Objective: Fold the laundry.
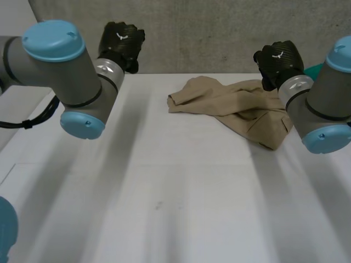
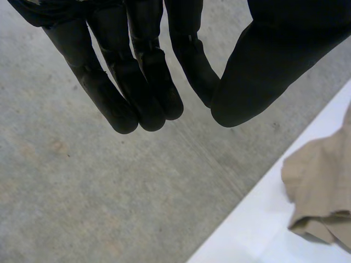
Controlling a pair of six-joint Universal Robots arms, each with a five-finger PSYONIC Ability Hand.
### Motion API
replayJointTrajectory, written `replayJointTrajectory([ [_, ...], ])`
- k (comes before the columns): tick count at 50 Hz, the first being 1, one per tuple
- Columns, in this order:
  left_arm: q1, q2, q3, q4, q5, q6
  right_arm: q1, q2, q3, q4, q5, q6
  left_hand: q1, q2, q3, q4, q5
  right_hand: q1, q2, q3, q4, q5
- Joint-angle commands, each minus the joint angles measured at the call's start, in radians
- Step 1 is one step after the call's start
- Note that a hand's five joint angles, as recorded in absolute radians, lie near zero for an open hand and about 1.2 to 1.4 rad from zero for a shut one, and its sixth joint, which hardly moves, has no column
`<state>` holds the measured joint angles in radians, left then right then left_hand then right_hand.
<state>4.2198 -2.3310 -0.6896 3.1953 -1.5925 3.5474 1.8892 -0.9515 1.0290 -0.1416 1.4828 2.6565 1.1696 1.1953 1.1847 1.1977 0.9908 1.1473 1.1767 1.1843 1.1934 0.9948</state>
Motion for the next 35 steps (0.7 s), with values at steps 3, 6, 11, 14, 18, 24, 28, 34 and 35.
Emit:
replayJointTrajectory([
  [3, 0.023, 0.082, -0.056, 0.003, 0.011, -0.048, -0.004, 0.005, -0.065, 0.28, 0.037, 0.002, -0.314, -0.339, -0.329, -0.342, -0.309, -0.451, -0.481, -0.488, -0.498, -0.473],
  [6, 0.028, 0.107, -0.08, -0.018, 0.014, -0.077, -0.002, 0.04, -0.102, 0.387, 0.05, 0.005, -0.597, -0.623, -0.612, -0.625, -0.593, -0.623, -0.652, -0.66, -0.669, -0.645],
  [11, 0.037, 0.16, -0.146, -0.044, 0.019, -0.134, -0.005, 0.161, -0.174, 0.475, 0.059, 0.017, -0.9, -0.925, -0.915, -0.928, -0.895, -0.794, -0.823, -0.83, -0.84, -0.816],
  [14, 0.039, 0.18, -0.176, -0.046, 0.028, -0.151, -0.01, 0.227, -0.208, 0.462, 0.06, 0.017, -0.944, -0.97, -0.959, -0.972, -0.94, -0.797, -0.826, -0.834, -0.843, -0.819],
  [18, 0.04, 0.206, -0.229, -0.046, 0.046, -0.171, -0.016, 0.344, -0.28, 0.406, 0.063, 0.011, -0.944, -0.97, -0.96, -0.972, -0.94, -0.791, -0.82, -0.828, -0.837, -0.813],
  [24, 0.045, 0.231, -0.3, -0.037, 0.057, -0.177, -0.022, 0.496, -0.397, 0.323, 0.105, -0.015, -0.944, -0.97, -0.96, -0.972, -0.94, -0.694, -0.724, -0.731, -0.74, -0.716],
  [28, 0.051, 0.24, -0.329, -0.028, 0.058, -0.179, -0.03, 0.536, -0.445, 0.266, 0.129, -0.041, -0.944, -0.97, -0.96, -0.972, -0.94, 0.043, 0.014, 0.006, -0.003, 0.021],
  [34, 0.063, 0.248, -0.352, -0.025, 0.058, -0.179, -0.018, 0.389, -0.37, 0.274, 0.128, 0.016, -0.941, -0.967, -0.957, -0.97, -0.937, 0.249, 0.22, 0.212, 0.203, 0.227],
  [35, 0.063, 0.248, -0.352, -0.025, 0.057, -0.179, -0.01, 0.343, -0.342, 0.272, 0.12, 0.028, -0.941, -0.967, -0.957, -0.97, -0.937, 0.249, 0.22, 0.212, 0.203, 0.227],
])
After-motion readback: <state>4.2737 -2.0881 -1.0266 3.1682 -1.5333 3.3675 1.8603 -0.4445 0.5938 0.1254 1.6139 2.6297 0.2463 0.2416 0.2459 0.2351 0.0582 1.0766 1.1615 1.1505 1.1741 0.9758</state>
